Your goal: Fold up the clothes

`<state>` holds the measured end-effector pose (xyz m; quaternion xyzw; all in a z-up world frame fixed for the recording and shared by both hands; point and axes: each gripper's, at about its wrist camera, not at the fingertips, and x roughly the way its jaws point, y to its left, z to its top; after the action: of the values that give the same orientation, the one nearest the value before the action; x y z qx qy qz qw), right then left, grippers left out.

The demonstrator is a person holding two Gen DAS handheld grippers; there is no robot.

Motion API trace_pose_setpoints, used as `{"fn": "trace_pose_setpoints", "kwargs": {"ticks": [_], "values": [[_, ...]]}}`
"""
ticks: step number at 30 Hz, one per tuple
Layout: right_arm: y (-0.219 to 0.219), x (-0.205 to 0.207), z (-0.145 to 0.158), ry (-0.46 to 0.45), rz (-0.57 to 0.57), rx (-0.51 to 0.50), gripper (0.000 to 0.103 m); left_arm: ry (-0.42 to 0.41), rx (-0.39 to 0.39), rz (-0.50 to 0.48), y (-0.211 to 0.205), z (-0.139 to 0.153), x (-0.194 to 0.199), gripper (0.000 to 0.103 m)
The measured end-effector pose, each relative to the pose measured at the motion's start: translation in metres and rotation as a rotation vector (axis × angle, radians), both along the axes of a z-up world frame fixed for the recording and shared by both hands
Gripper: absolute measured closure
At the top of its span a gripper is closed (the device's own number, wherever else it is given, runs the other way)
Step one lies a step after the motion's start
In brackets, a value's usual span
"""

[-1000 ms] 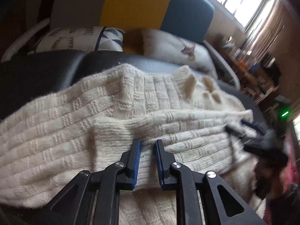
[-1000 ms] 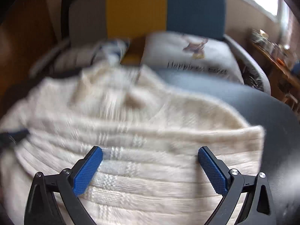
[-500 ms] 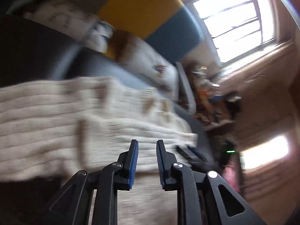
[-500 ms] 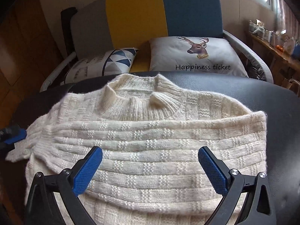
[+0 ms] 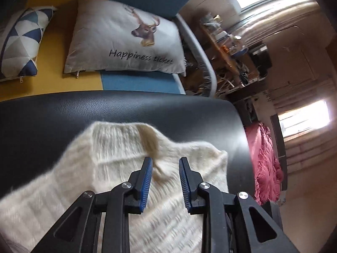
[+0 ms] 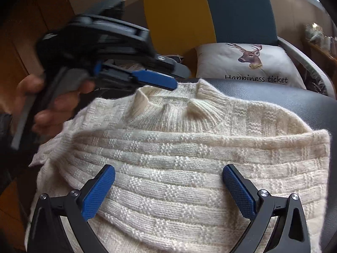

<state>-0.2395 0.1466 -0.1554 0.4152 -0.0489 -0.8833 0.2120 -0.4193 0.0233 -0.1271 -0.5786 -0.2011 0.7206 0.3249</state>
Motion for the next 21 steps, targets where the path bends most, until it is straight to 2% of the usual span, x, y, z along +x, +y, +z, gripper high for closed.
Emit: {"fn": "trace_pose_setpoints", "kwargs": {"ticks": [2, 7, 11, 12, 13, 14, 16, 19, 21], "values": [[0.0, 0.0, -0.001, 0.003, 0.0, -0.005, 0.0, -0.025, 0.018, -0.021, 0.002, -0.009, -0.006, 0.078], [0.006, 0.0, -0.001, 0.007, -0.006, -0.046, 0.0, -0.034, -0.032, -0.054, 0.018, -0.024, -0.017, 0.078], [0.008, 0.0, -0.003, 0.005, -0.013, -0.05, 0.0, -0.016, 0.023, -0.087, 0.035, -0.02, -0.019, 0.08], [0.007, -0.001, -0.004, 0.002, -0.018, -0.043, 0.0, 0.015, 0.047, -0.115, 0.041, -0.015, -0.015, 0.093], [0.006, -0.001, -0.005, 0.002, -0.023, -0.028, 0.0, 0.061, 0.059, -0.144, 0.048, -0.008, -0.011, 0.102], [0.003, -0.001, -0.006, 0.004, -0.027, -0.005, 0.0, 0.106, 0.072, -0.174, 0.055, -0.002, -0.006, 0.1], [-0.001, 0.0, -0.007, 0.005, -0.03, 0.029, 0.0, 0.124, 0.039, -0.166, 0.059, -0.004, -0.01, 0.101], [-0.003, 0.0, -0.008, 0.006, -0.03, 0.05, 0.0, 0.092, -0.078, -0.116, 0.053, -0.024, -0.025, 0.101], [-0.002, 0.001, -0.009, 0.005, -0.03, 0.05, 0.0, 0.081, -0.087, -0.104, 0.048, -0.028, -0.029, 0.101]]}}
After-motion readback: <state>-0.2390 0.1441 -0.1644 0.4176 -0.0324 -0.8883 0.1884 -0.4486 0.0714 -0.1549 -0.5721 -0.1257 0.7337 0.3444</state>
